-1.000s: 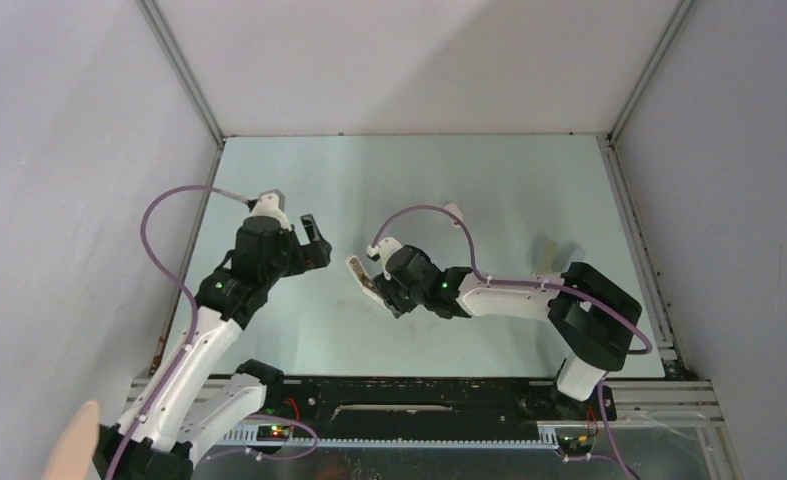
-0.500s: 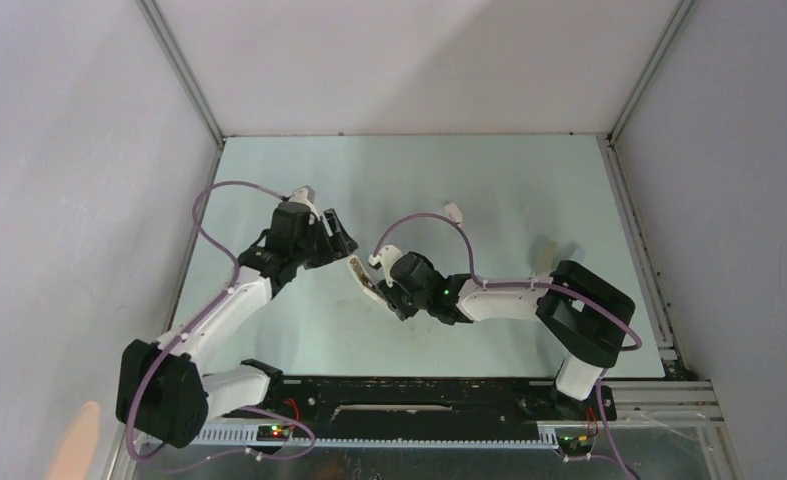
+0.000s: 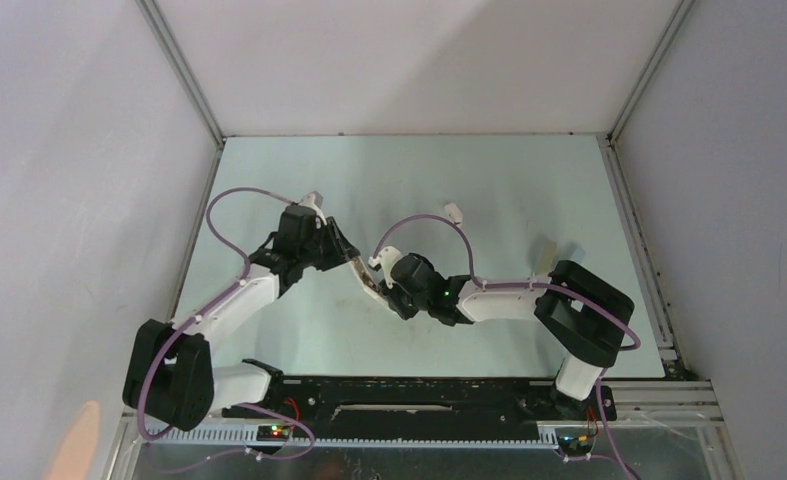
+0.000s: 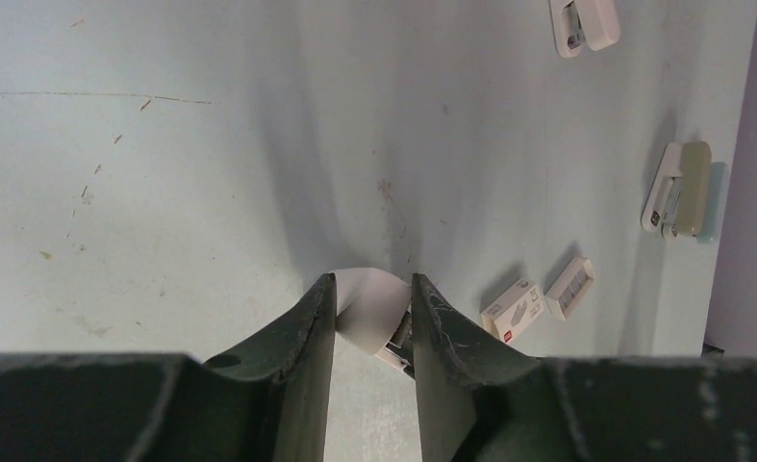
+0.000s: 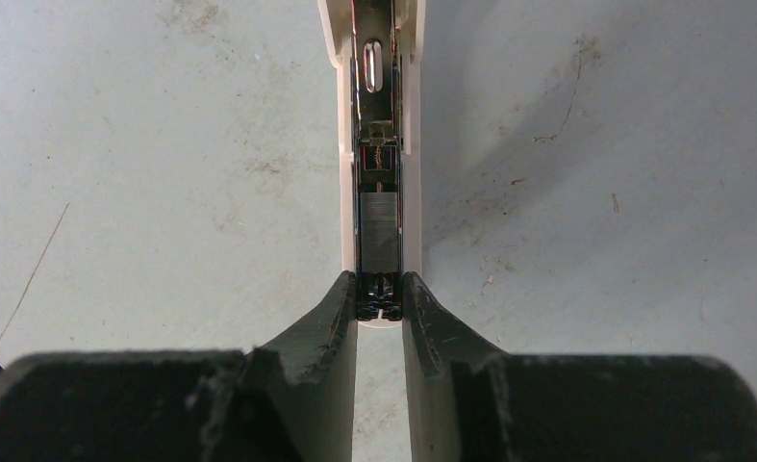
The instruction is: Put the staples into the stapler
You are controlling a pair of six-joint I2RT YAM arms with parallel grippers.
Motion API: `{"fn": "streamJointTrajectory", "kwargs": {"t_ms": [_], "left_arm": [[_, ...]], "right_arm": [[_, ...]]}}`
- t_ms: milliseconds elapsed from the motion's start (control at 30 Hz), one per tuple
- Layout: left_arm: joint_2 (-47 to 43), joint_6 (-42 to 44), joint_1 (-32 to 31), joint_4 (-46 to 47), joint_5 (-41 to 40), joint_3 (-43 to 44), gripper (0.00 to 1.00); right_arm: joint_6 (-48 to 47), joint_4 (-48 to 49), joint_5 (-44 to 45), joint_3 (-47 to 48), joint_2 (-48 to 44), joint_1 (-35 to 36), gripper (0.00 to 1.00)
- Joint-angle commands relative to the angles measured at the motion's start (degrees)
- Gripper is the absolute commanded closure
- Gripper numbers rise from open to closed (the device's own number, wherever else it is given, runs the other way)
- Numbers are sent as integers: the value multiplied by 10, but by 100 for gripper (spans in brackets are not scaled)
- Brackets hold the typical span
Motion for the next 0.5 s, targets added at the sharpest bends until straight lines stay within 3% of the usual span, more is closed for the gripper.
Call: {"fn": "streamJointTrajectory", "kwargs": {"t_ms": [0,267,467], "left_arm": [[-21,-17,-14,28,30,-16,66],[-77,-55,-74,46,37,-50,65],[-114,-88,-118,62,25,-75,62]], "right_arm": [[-2,29,5,-2,4,-1,85],[13,58,4,-17,0,-2,85],[19,67,16,-27,-13,-3,77]]}}
